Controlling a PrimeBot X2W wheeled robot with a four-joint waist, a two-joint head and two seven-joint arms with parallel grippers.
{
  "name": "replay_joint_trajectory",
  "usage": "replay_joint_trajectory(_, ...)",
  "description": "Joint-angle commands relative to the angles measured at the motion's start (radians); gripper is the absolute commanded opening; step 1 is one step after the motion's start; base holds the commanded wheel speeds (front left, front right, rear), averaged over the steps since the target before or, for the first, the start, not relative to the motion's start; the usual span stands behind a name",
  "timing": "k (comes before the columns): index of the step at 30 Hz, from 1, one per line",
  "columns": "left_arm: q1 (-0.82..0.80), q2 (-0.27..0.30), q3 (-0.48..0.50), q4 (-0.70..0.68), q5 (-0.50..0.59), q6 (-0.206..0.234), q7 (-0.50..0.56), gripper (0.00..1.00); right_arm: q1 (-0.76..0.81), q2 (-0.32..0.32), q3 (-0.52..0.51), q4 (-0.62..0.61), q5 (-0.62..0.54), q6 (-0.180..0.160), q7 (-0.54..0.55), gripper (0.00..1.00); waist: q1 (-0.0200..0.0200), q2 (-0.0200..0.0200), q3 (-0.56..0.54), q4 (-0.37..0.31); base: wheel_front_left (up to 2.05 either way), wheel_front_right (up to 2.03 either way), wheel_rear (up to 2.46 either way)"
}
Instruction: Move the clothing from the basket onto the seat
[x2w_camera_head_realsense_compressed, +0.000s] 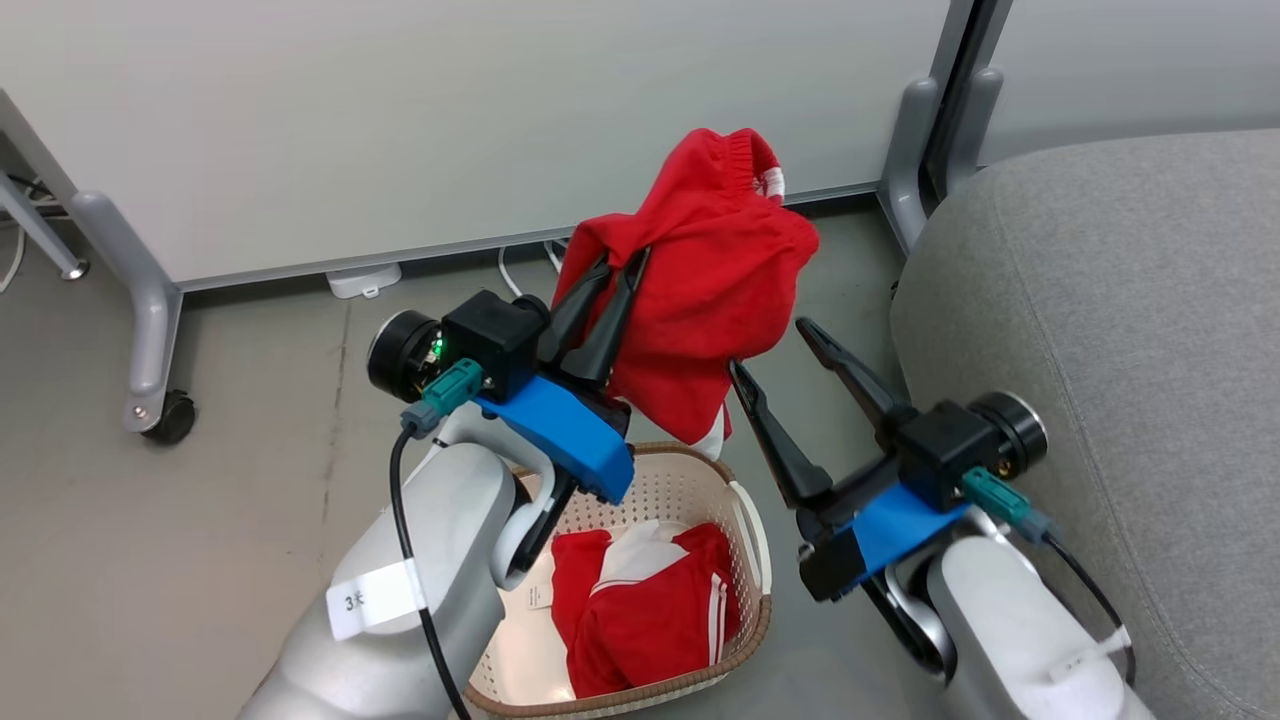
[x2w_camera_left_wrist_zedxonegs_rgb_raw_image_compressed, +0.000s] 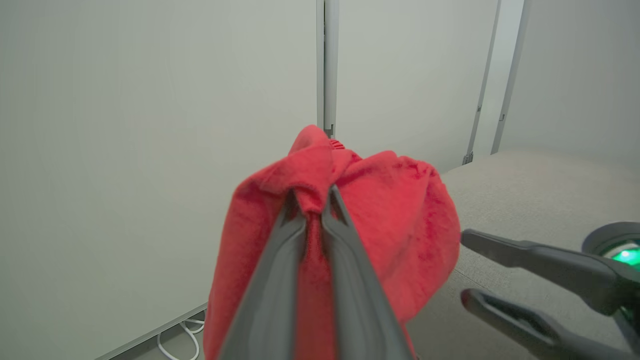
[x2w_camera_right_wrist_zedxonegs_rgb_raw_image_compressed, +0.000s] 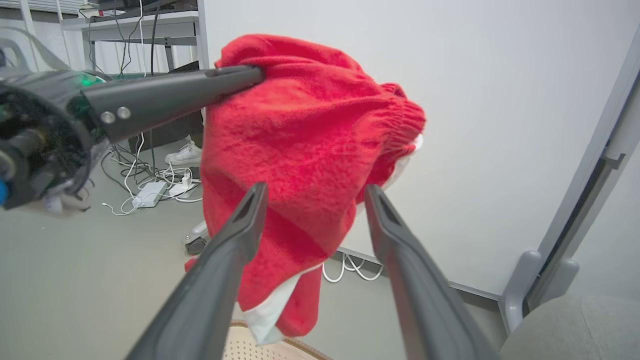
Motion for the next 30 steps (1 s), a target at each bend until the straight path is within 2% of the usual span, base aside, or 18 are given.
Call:
replay_joint_trajectory(1, 0.002, 0.001, -0.005, -0.005, 0.0, 0.002, 0.002, 0.0, -0.021, -0.002, 0.007, 0.008, 0.004, 0.0, -0.004, 1.0, 0.0, -0.0001, 0.003, 0.004, 0.0, 0.0, 0.0)
replay_joint_trajectory(8, -0.013, -0.01, -0.024, -0.013, 0.0, 0.002, 0.002, 0.0, -0.118, 0.012, 0.035, 0.084, 0.023, 0.0, -0.004, 1.0, 0.0, -0.0001, 0.012, 0.02, 0.0, 0.0, 0.0)
replay_joint_trajectory(19, -0.019, -0.019, -0.044, -0.024, -0.005, 0.002, -0.002, 0.0, -0.2, 0.039, 0.024, 0.264, 0.089, 0.0, -0.004, 1.0, 0.0, -0.0001, 0.015, 0.021, 0.0, 0.0, 0.0)
replay_joint_trajectory(25, -0.022, -0.024, -0.055, -0.022, -0.007, 0.0, -0.004, 0.0, -0.233, 0.042, 0.079, 0.282, 0.145, 0.0, -0.004, 1.0, 0.0, -0.0001, 0.015, 0.026, 0.0, 0.0, 0.0)
replay_joint_trajectory(26, -0.022, -0.024, -0.057, -0.022, -0.007, 0.0, -0.004, 0.0, -0.233, 0.043, 0.088, 0.278, 0.154, 0.0, -0.004, 0.37, 0.0, -0.0001, 0.015, 0.027, 0.0, 0.0, 0.0)
replay_joint_trajectory(27, -0.021, -0.024, -0.057, -0.021, -0.008, -0.001, -0.004, 0.0, -0.234, 0.043, 0.098, 0.271, 0.161, 0.0, -0.004, 0.07, 0.0, -0.0001, 0.015, 0.028, 0.0, 0.0, 0.0)
replay_joint_trajectory(28, -0.021, -0.024, -0.057, -0.019, -0.008, -0.001, -0.005, 0.0, -0.235, 0.043, 0.103, 0.268, 0.167, 0.0, -0.004, 0.0, 0.0, -0.0001, 0.014, 0.029, 0.0, 0.0, 0.0)
replay_joint_trajectory(30, -0.019, -0.023, -0.057, -0.016, -0.009, 0.0, -0.005, 0.0, -0.232, 0.042, 0.11, 0.265, 0.175, 0.0, -0.004, 0.0, 0.0, -0.0001, 0.013, 0.03, 0.0, 0.0, 0.0)
